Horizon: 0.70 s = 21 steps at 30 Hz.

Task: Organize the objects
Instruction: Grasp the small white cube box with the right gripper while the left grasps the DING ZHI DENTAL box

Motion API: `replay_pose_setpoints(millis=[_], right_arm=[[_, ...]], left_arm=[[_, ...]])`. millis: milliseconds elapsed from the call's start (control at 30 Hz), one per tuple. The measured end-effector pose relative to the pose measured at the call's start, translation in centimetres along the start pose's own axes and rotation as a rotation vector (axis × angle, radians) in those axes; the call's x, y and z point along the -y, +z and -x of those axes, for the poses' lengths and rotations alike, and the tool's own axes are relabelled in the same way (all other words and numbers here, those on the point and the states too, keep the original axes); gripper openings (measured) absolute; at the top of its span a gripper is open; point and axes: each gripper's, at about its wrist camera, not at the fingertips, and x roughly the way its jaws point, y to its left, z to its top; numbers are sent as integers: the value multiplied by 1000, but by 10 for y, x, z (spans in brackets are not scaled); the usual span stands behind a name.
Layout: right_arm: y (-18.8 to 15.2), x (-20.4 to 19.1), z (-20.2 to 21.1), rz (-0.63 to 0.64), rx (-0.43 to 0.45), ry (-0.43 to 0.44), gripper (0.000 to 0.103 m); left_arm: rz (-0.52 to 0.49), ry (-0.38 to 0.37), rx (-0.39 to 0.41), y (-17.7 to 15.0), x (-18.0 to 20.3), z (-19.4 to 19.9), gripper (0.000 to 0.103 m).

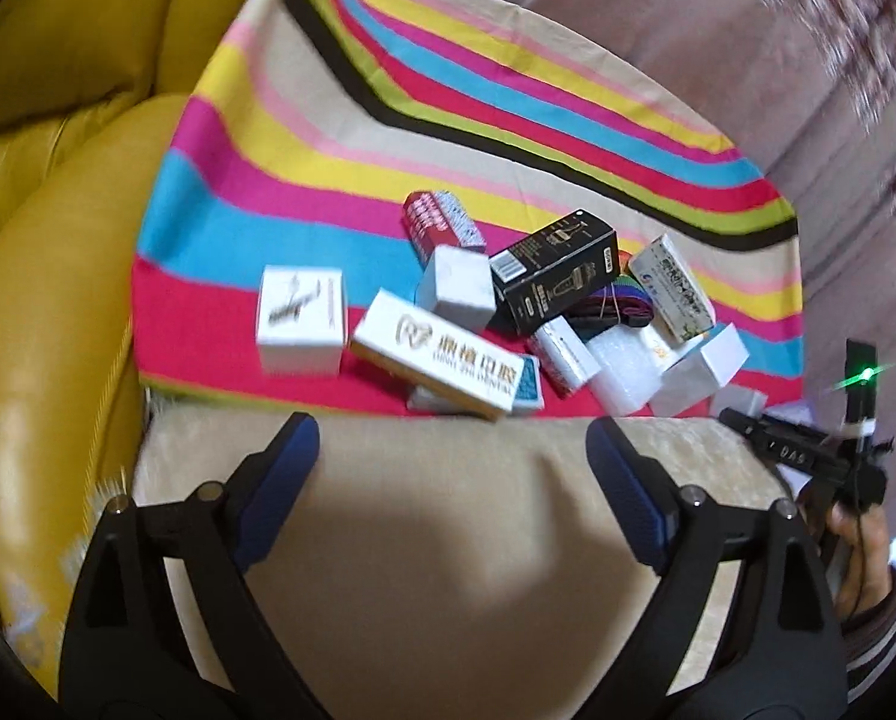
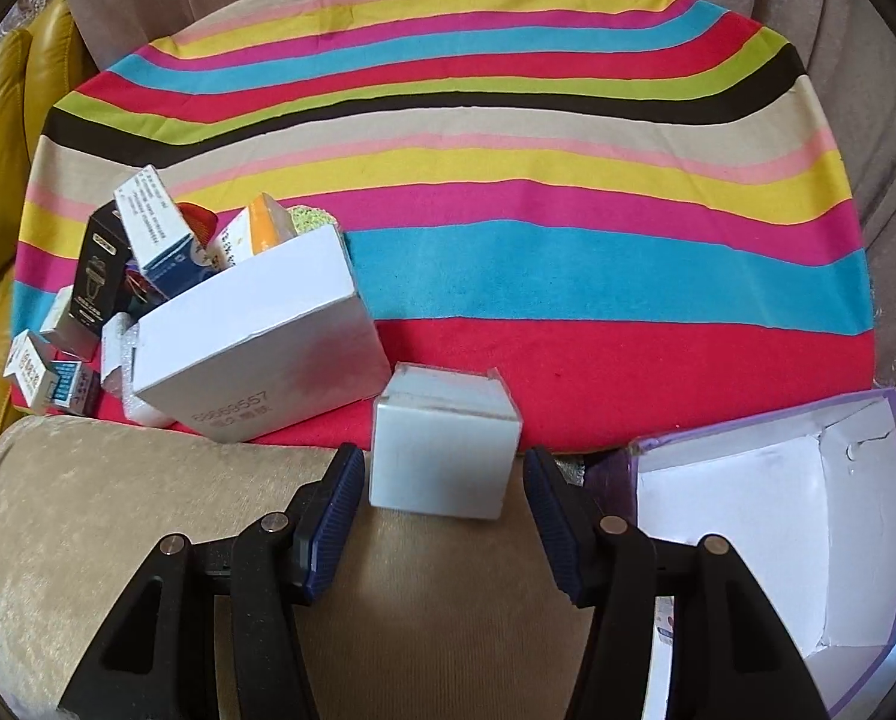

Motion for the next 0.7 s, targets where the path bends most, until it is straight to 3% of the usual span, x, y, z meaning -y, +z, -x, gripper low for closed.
replay_pose_setpoints(millis=[100, 367, 567, 700], right_arm=[[1, -1, -3, 8, -5, 3, 43], [-7, -1, 1, 1, 44, -21, 43], [-16, 1, 13, -17, 92, -46, 43], [-20, 4, 18, -24, 103, -45, 43]], left_arm=[[-88, -4, -19, 10, 6, -10, 96], [-294, 86, -79, 23, 26, -35, 96], [-303, 126, -145, 25, 25, -53, 96], [-307, 143, -148, 25, 24, -53, 93]])
